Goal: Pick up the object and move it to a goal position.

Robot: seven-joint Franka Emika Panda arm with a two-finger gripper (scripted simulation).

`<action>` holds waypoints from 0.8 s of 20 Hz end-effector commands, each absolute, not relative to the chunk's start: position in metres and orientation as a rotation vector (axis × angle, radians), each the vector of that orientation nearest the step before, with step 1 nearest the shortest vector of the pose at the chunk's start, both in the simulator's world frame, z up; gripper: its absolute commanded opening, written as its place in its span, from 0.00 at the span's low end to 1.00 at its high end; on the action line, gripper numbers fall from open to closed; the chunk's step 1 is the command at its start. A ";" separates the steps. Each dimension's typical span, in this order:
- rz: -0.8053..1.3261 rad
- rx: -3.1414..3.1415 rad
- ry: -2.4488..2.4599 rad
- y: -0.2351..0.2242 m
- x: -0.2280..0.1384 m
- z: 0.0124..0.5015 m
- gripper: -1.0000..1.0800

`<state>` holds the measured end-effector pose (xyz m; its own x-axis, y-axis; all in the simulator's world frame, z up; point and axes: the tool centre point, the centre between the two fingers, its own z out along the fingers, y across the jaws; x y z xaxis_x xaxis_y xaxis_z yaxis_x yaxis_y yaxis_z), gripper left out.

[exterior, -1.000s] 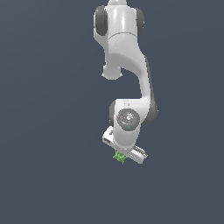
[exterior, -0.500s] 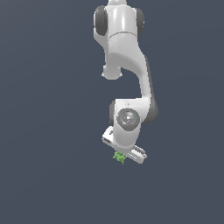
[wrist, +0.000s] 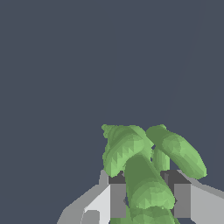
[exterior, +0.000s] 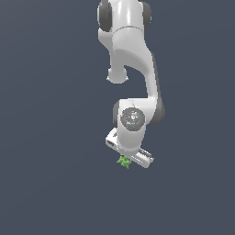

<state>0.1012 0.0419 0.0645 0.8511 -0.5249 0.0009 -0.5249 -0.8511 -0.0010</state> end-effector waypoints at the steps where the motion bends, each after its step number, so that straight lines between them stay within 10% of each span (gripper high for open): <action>1: -0.003 -3.021 0.857 0.039 0.096 0.073 0.00; 16: -0.001 -3.020 0.857 0.001 0.035 0.169 0.00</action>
